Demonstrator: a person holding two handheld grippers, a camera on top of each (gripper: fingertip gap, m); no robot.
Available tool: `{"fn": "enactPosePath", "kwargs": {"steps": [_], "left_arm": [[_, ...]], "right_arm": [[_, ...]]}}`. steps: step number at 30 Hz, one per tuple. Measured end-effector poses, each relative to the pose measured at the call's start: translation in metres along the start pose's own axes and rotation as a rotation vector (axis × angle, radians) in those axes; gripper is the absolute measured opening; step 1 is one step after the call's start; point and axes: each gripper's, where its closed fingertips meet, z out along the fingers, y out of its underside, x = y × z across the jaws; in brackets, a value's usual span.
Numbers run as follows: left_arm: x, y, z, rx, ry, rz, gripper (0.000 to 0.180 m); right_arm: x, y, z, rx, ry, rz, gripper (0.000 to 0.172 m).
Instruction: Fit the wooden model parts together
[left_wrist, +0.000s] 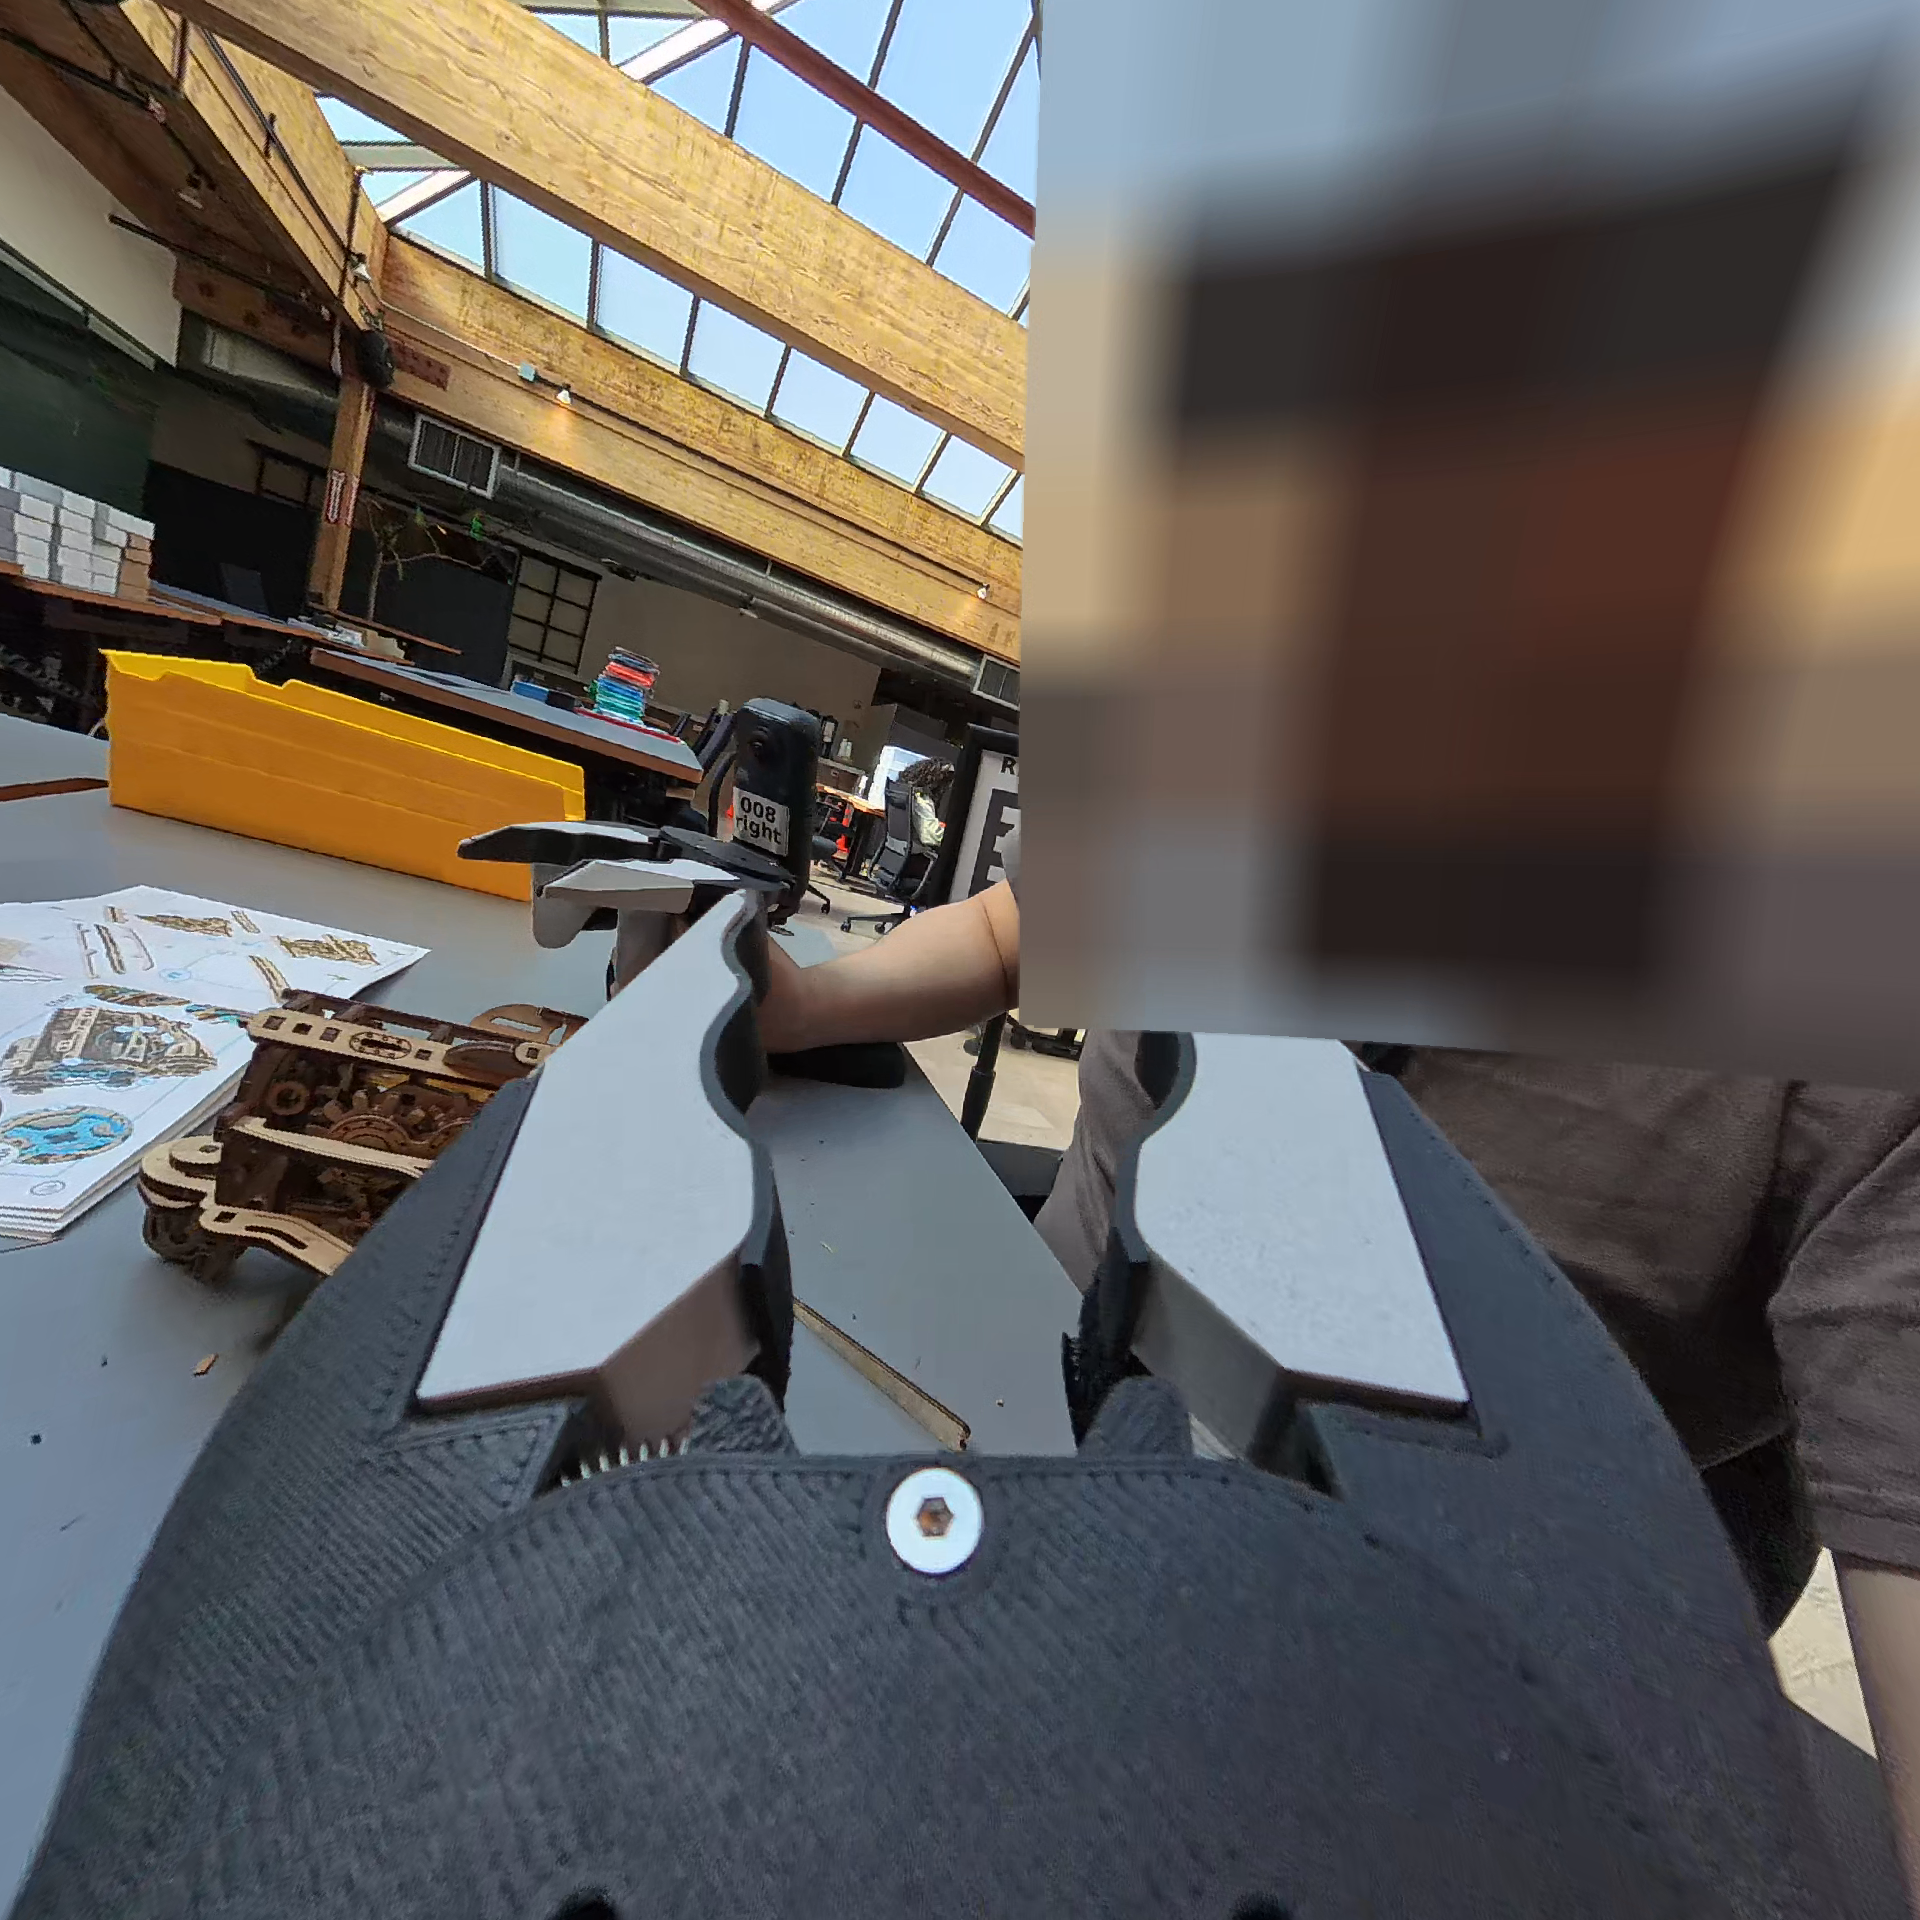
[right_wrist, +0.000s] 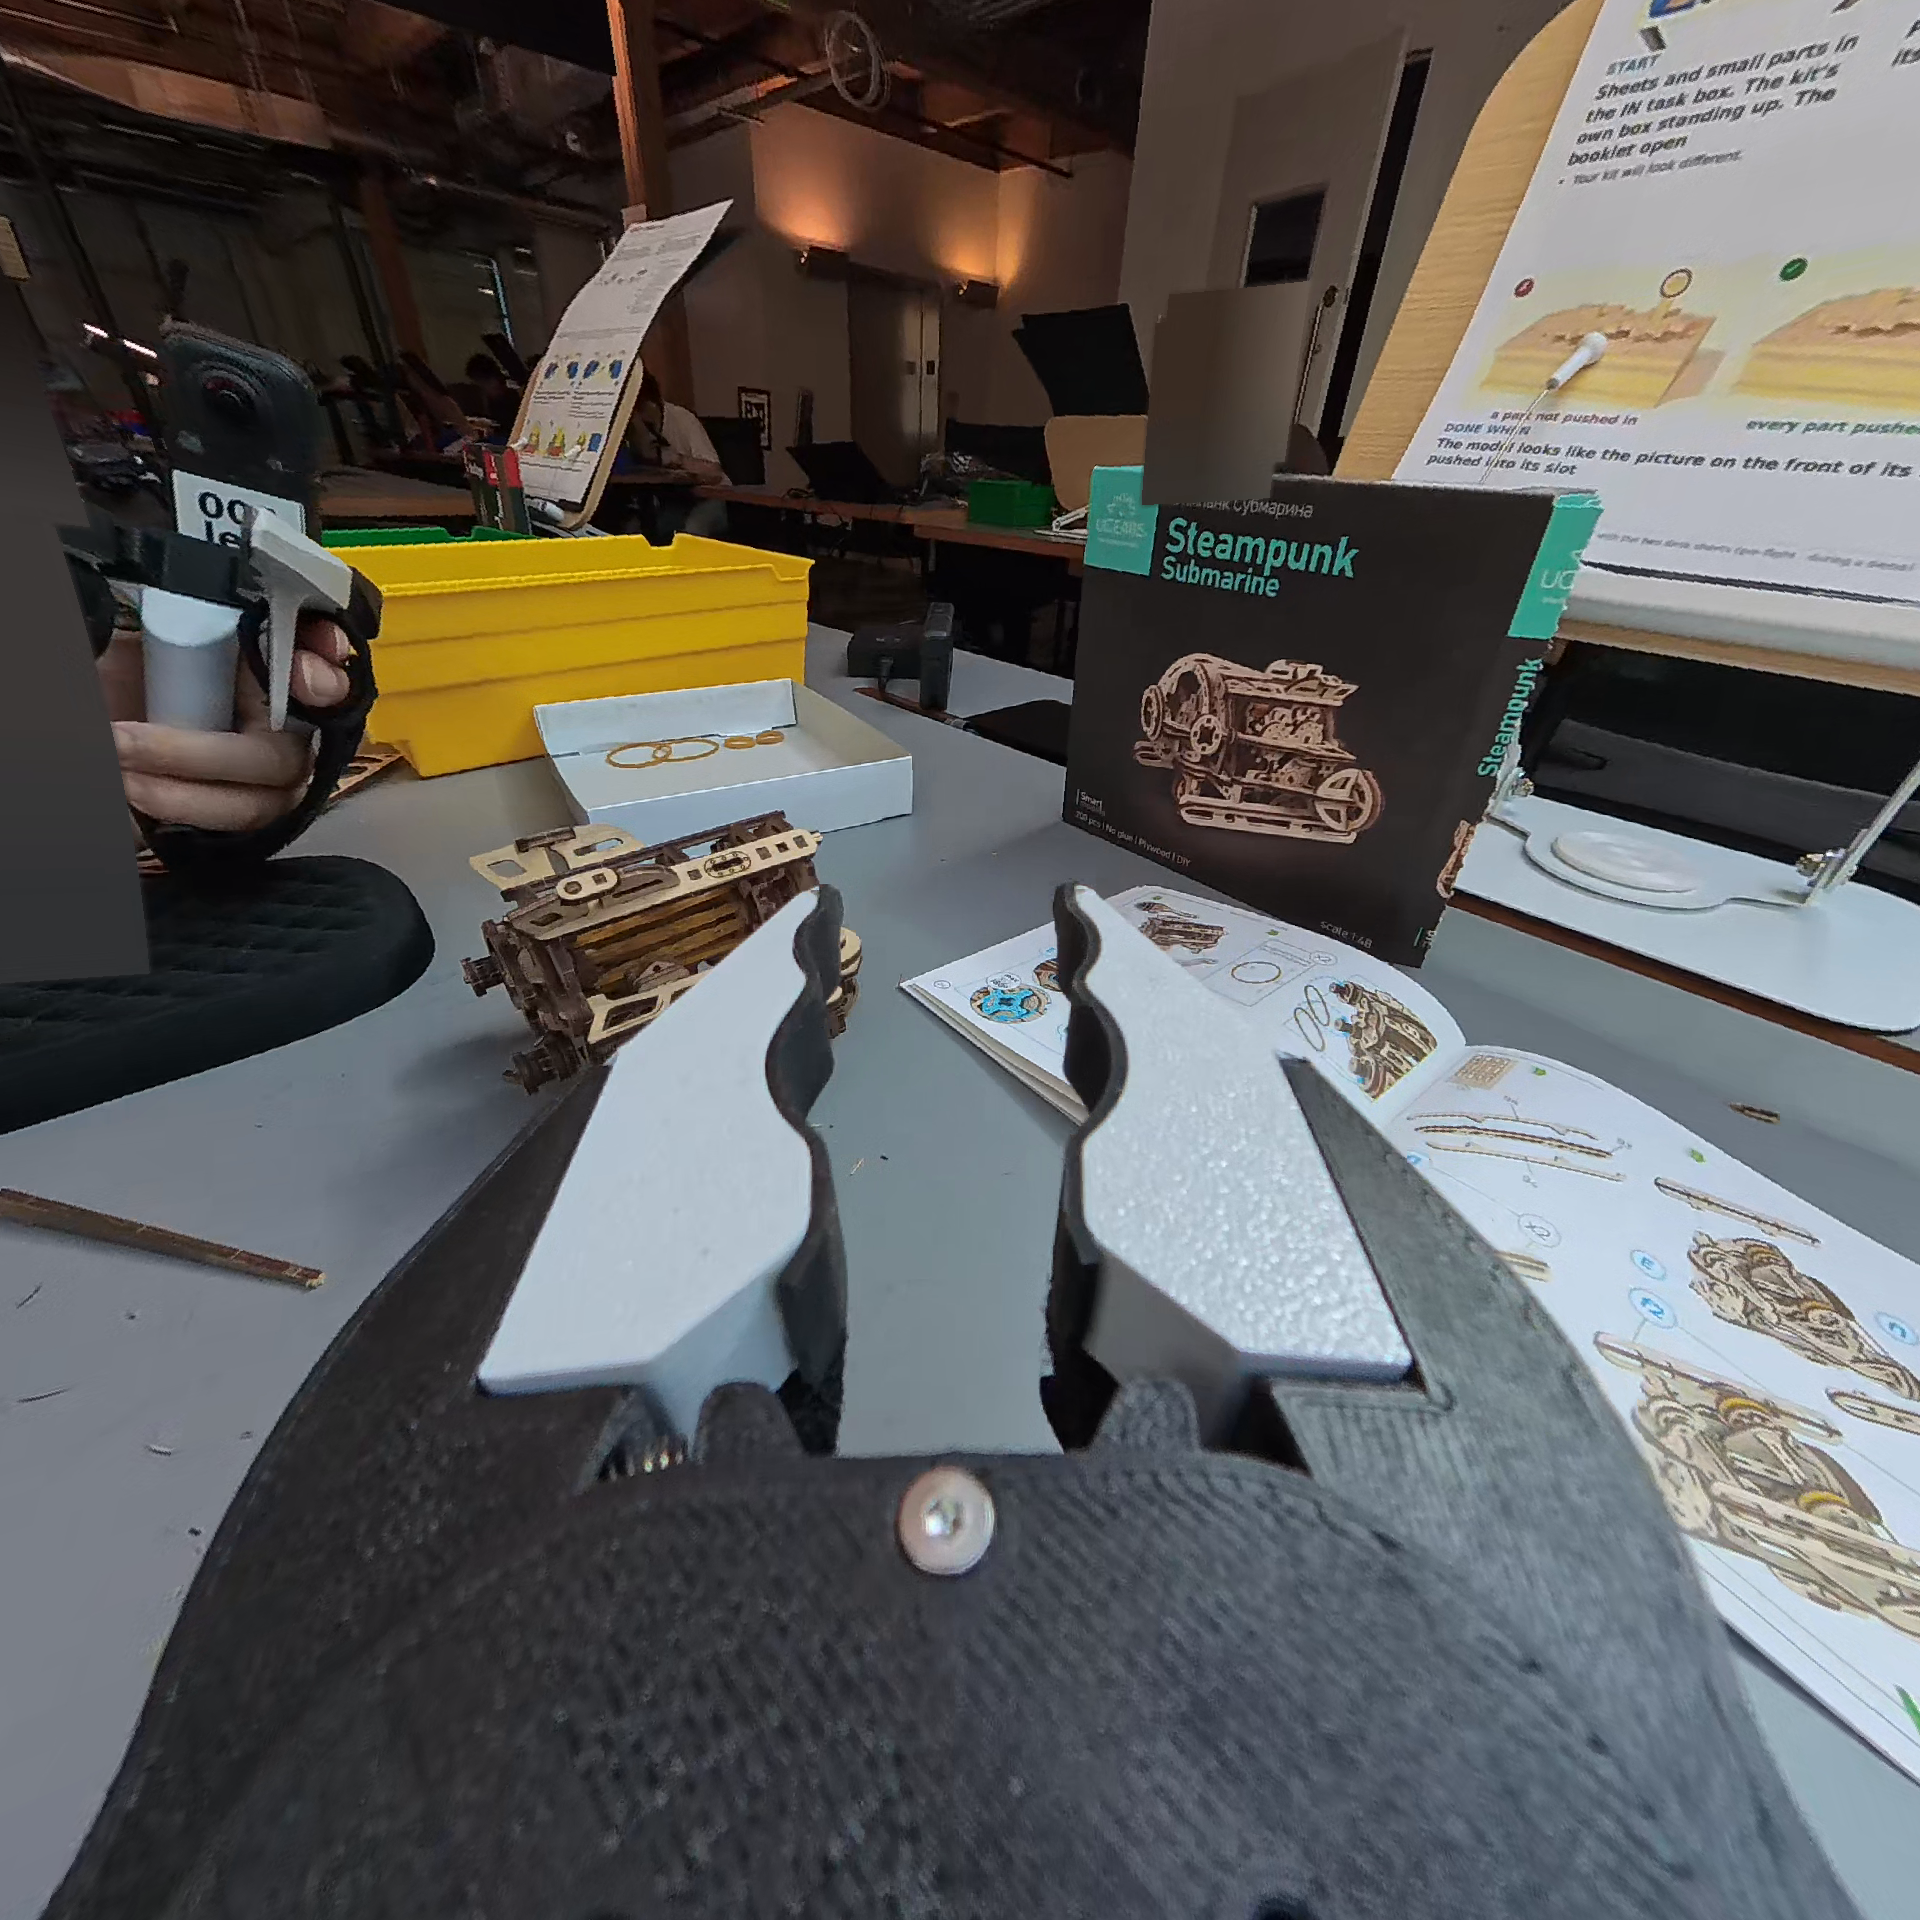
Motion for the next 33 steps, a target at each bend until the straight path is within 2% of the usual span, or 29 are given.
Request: {"fn": "enactPosePath", "kwargs": {"steps": [3, 6, 10, 13, 16, 19, 21, 27, 33], "left_arm": [[-0.007, 0.001, -0.003, 0.008, -0.026, -0.023, 0.071], [-0.019, 0.008, -0.005, -0.053, -0.126, 0.022, 0.076], [-0.047, 0.014, -0.007, -0.123, -0.396, 0.071, 0.084], [-0.064, 0.024, 0.001, -0.221, -0.628, 0.141, 0.093], [-0.076, 0.041, 0.018, -0.361, -0.721, 0.193, 0.103], [-0.094, 0.064, 0.023, -0.518, -0.754, 0.180, 0.102], [-0.103, 0.069, 0.025, -0.541, -0.744, 0.153, 0.095], [-0.127, 0.087, 0.020, -0.605, -0.732, 0.086, 0.096], [-0.128, 0.094, 0.022, -0.662, -0.690, 0.080, 0.085]], "right_arm": [[-0.006, 0.005, 0.003, -0.017, -0.038, 0.027, 0.042], [-0.016, 0.011, 0.008, -0.054, -0.089, 0.048, 0.051], [-0.031, 0.023, 0.010, -0.122, -0.197, 0.169, 0.058], [-0.044, 0.027, 0.011, -0.156, -0.307, 0.297, 0.077], [-0.050, 0.029, 0.014, -0.183, -0.368, 0.313, 0.090], [-0.062, 0.039, 0.018, -0.265, -0.441, 0.310, 0.095], [-0.067, 0.046, 0.020, -0.314, -0.463, 0.303, 0.094], [-0.066, 0.056, 0.027, -0.383, -0.404, 0.366, 0.086], [-0.085, 0.076, 0.027, -0.514, -0.398, 0.182, 0.075]]}}
